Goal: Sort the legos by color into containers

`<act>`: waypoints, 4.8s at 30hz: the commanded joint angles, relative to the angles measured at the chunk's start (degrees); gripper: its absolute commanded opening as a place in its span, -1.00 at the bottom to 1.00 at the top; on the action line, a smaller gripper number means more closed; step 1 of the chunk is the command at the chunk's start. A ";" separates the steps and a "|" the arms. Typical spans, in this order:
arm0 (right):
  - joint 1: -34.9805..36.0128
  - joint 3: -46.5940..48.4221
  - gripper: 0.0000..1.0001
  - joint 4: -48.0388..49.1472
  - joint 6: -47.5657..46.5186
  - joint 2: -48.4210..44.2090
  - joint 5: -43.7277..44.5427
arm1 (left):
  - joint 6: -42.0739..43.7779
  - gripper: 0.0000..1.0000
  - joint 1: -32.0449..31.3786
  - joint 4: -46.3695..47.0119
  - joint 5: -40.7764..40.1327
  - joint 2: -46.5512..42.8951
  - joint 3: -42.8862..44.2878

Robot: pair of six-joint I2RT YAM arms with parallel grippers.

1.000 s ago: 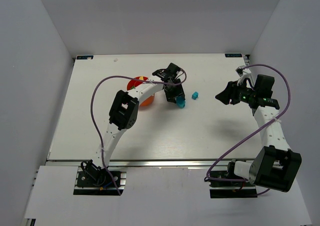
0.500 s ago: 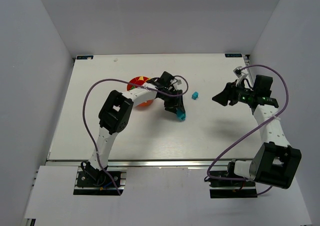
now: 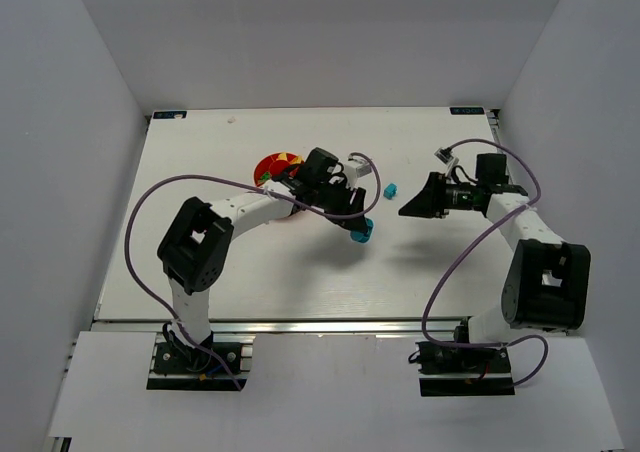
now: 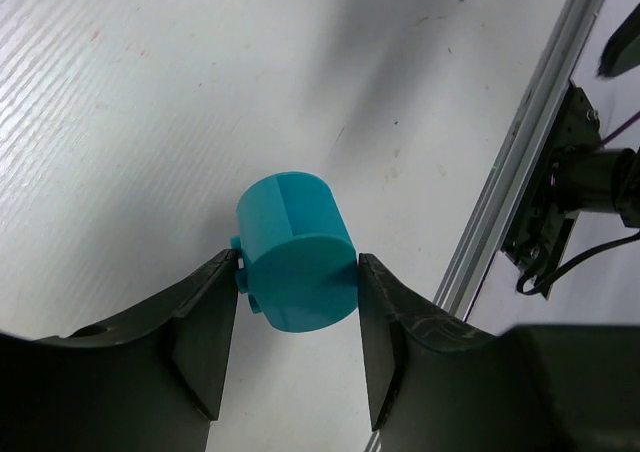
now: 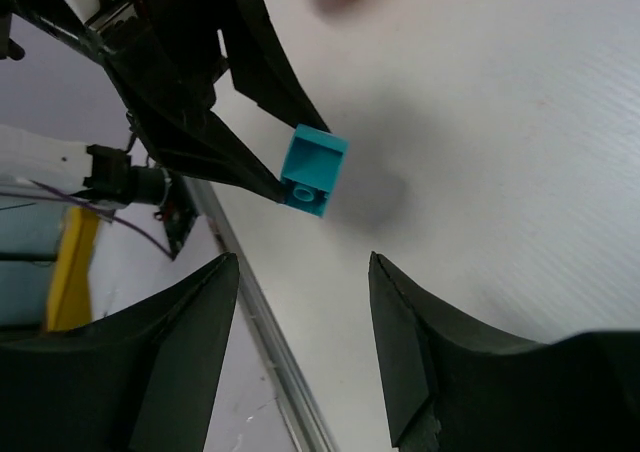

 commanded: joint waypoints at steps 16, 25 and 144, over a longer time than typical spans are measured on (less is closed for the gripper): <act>11.06 3.04 0.27 2.46 11.20 8.96 3.32 | 10.25 -0.78 -3.74 4.51 1.05 0.39 1.20; 12.47 2.87 0.43 2.90 11.82 9.40 10.35 | 10.61 -0.79 -4.27 4.33 0.70 -0.22 1.11; 51.31 57.36 -0.94 2.02 -18.42 41.22 42.53 | 9.55 0.96 0.30 2.57 -69.18 -74.58 -39.49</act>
